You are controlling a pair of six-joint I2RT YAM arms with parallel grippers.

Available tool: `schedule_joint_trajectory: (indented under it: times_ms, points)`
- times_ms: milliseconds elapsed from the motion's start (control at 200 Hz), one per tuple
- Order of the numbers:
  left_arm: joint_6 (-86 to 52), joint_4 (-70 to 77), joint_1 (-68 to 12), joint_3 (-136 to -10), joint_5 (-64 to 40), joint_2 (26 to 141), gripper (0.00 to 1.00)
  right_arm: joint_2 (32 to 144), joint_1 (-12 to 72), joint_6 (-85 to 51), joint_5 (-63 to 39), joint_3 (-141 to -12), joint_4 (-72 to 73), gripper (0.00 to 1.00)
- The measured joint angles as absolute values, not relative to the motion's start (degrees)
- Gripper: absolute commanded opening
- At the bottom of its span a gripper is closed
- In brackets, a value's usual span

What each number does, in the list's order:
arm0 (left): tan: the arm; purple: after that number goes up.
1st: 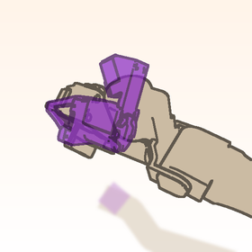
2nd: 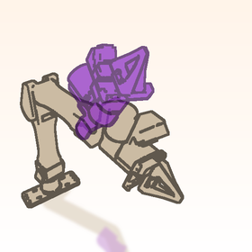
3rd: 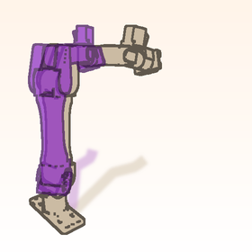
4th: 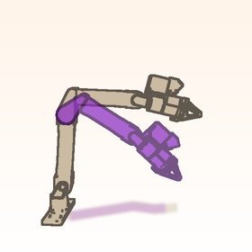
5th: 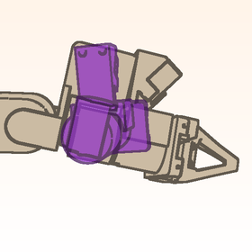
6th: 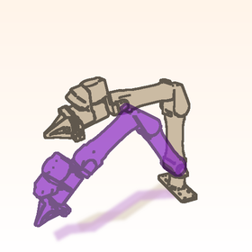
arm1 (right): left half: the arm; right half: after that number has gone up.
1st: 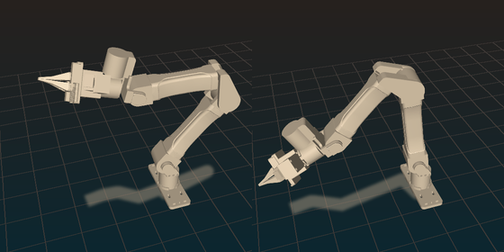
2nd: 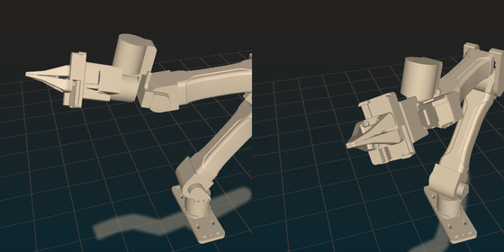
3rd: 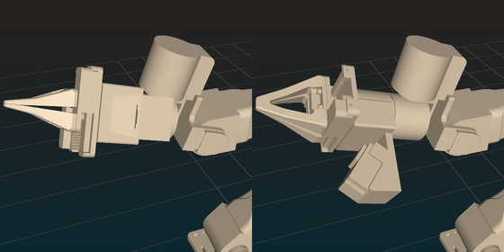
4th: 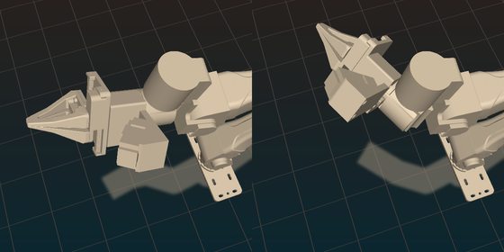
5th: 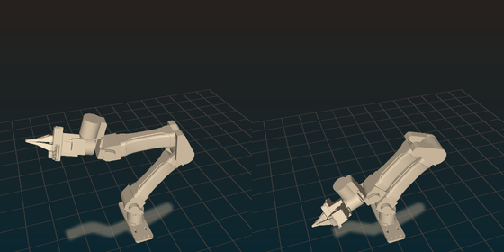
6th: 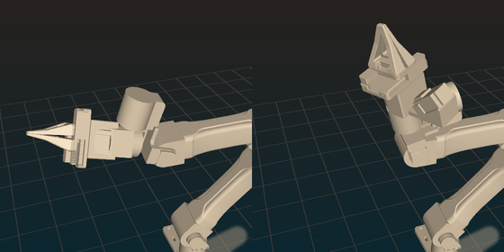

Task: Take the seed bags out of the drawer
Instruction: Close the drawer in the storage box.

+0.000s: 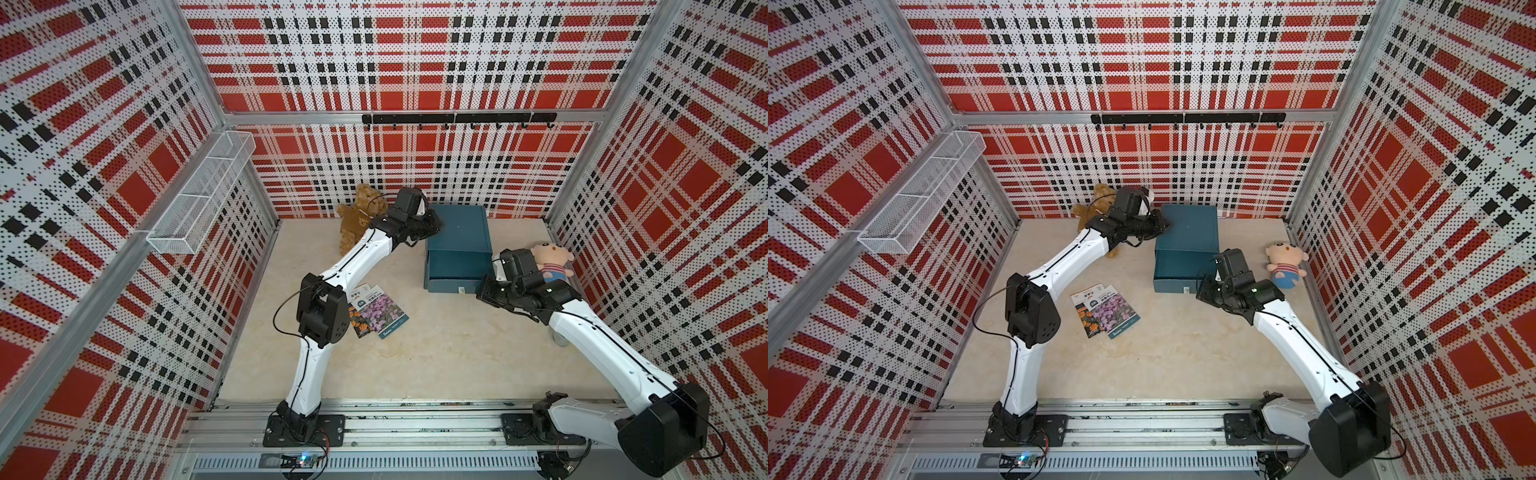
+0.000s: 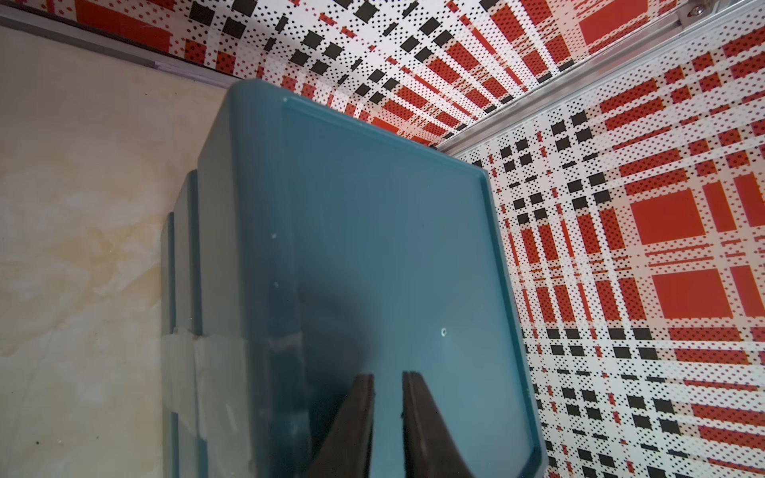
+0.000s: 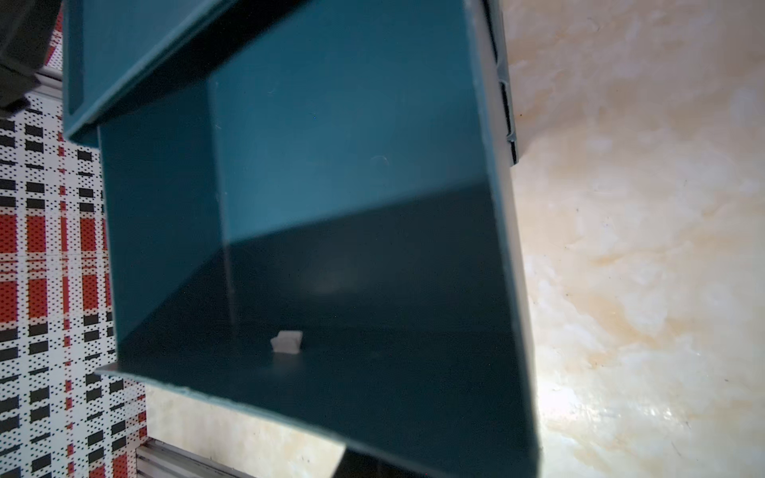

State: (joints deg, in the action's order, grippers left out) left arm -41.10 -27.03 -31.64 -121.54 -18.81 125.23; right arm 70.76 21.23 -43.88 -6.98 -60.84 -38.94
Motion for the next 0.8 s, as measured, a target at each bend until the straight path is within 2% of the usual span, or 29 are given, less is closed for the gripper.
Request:
schedule_joint_trajectory:
  times_ms: [451,802]
  points:
    - [-41.15,-25.93,-31.46,-121.56,-20.10,125.75,0.20,82.96,14.70,-46.37,-12.84,-65.30,-28.25,0.00]
    - [-41.12,-24.91,-31.51,-121.56,-20.84,126.13,0.20,92.55,10.37,-44.40,-17.32,-74.50,-28.05,0.00]
